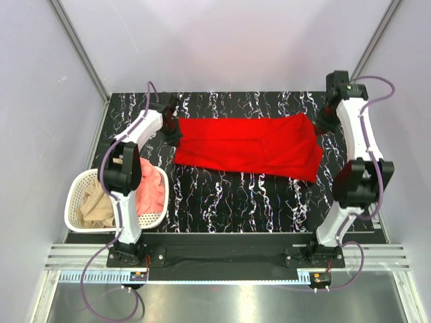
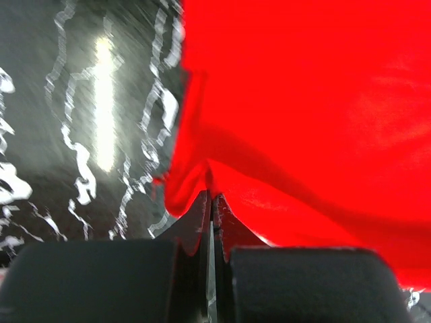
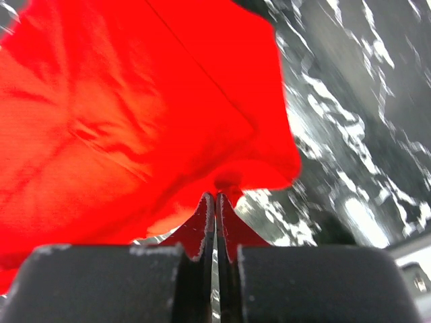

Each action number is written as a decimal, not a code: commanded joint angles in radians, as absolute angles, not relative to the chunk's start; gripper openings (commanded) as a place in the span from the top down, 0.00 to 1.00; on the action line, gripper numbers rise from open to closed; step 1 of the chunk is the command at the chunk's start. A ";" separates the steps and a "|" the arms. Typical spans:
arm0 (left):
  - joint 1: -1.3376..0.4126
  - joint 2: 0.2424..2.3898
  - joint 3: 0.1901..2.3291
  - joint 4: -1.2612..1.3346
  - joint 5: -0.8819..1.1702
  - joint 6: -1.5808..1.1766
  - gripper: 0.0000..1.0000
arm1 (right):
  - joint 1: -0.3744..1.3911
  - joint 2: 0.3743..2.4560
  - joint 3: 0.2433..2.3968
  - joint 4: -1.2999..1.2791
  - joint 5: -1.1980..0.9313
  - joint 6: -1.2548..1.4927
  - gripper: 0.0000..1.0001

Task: Fold and stack the t-shirts
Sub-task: Fold the tshirt

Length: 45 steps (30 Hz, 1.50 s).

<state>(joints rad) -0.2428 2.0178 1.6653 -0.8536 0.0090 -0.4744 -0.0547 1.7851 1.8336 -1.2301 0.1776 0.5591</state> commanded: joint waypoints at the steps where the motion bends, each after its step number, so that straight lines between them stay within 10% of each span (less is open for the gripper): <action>1: -0.203 2.057 1.762 -0.891 -0.020 -0.469 1.00 | -0.064 1.879 1.982 -1.215 0.144 0.509 1.00; 15: -0.178 2.190 1.907 -0.900 0.031 -0.489 1.00 | -0.069 2.204 2.351 -1.226 0.044 0.492 1.00; 45: -0.176 2.206 1.894 -0.792 0.046 -0.540 1.00 | -0.101 2.247 2.379 -1.069 0.003 0.506 1.00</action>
<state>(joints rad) -0.1814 2.1967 1.8660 -0.8314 0.0380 -0.5259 -0.0895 2.2124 2.3219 -1.1004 0.0242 0.5091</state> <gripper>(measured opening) 0.012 0.011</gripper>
